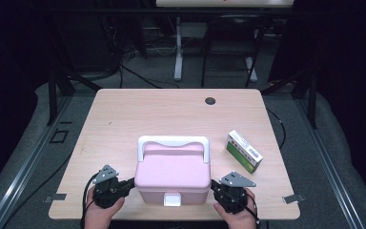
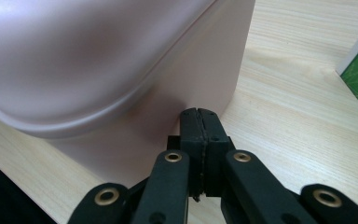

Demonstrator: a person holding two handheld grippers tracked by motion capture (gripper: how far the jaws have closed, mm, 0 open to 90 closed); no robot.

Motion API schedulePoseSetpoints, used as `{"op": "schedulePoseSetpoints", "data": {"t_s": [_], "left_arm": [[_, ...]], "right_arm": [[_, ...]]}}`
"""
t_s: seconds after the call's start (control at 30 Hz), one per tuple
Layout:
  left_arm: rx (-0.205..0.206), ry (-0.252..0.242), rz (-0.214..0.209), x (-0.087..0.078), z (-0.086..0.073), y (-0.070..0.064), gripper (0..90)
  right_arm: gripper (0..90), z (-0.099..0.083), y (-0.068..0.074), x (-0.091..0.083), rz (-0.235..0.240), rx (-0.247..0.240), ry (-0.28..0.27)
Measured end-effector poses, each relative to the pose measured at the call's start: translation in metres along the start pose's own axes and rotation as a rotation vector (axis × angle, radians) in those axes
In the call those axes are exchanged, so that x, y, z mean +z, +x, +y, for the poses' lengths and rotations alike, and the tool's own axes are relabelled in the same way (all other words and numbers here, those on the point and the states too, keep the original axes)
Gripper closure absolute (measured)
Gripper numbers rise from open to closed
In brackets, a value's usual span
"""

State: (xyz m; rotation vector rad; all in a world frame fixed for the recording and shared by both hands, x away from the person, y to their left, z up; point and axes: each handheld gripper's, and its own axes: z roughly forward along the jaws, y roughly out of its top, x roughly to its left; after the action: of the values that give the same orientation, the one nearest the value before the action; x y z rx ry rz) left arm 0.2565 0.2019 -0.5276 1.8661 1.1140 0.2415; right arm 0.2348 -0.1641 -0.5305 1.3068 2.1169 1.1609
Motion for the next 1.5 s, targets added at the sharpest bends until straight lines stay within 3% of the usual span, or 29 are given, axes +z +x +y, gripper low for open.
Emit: {"op": "schedulePoseSetpoints", "data": {"t_s": [0.23, 0.4, 0.6, 0.73, 1.03, 1.37, 1.5], "left_arm": [[-0.004, 0.021, 0.009, 0.000, 0.003, 0.002, 83.2], [-0.008, 0.021, -0.007, -0.006, 0.013, 0.008, 71.3], [0.027, 0.001, -0.011, -0.023, 0.033, 0.012, 62.9], [0.035, -0.016, -0.029, -0.034, 0.047, 0.015, 58.1], [0.053, -0.018, -0.074, -0.046, 0.075, 0.014, 53.5], [0.073, -0.008, -0.099, -0.035, 0.096, 0.009, 52.1], [0.059, 0.002, -0.110, -0.026, 0.098, 0.008, 50.4]], "right_arm": [[87.4, 0.002, -0.003, -0.002, -0.005, -0.005, 0.018], [82.2, 0.007, -0.009, -0.006, 0.021, -0.024, 0.032], [70.1, 0.019, -0.018, -0.019, 0.055, -0.029, 0.017], [67.5, 0.030, -0.023, -0.032, 0.071, -0.049, 0.016], [65.3, 0.064, -0.032, -0.053, 0.134, -0.042, -0.037], [59.4, 0.083, -0.031, -0.038, 0.181, -0.048, -0.035], [59.3, 0.087, -0.029, -0.029, 0.198, -0.041, -0.035]]}}
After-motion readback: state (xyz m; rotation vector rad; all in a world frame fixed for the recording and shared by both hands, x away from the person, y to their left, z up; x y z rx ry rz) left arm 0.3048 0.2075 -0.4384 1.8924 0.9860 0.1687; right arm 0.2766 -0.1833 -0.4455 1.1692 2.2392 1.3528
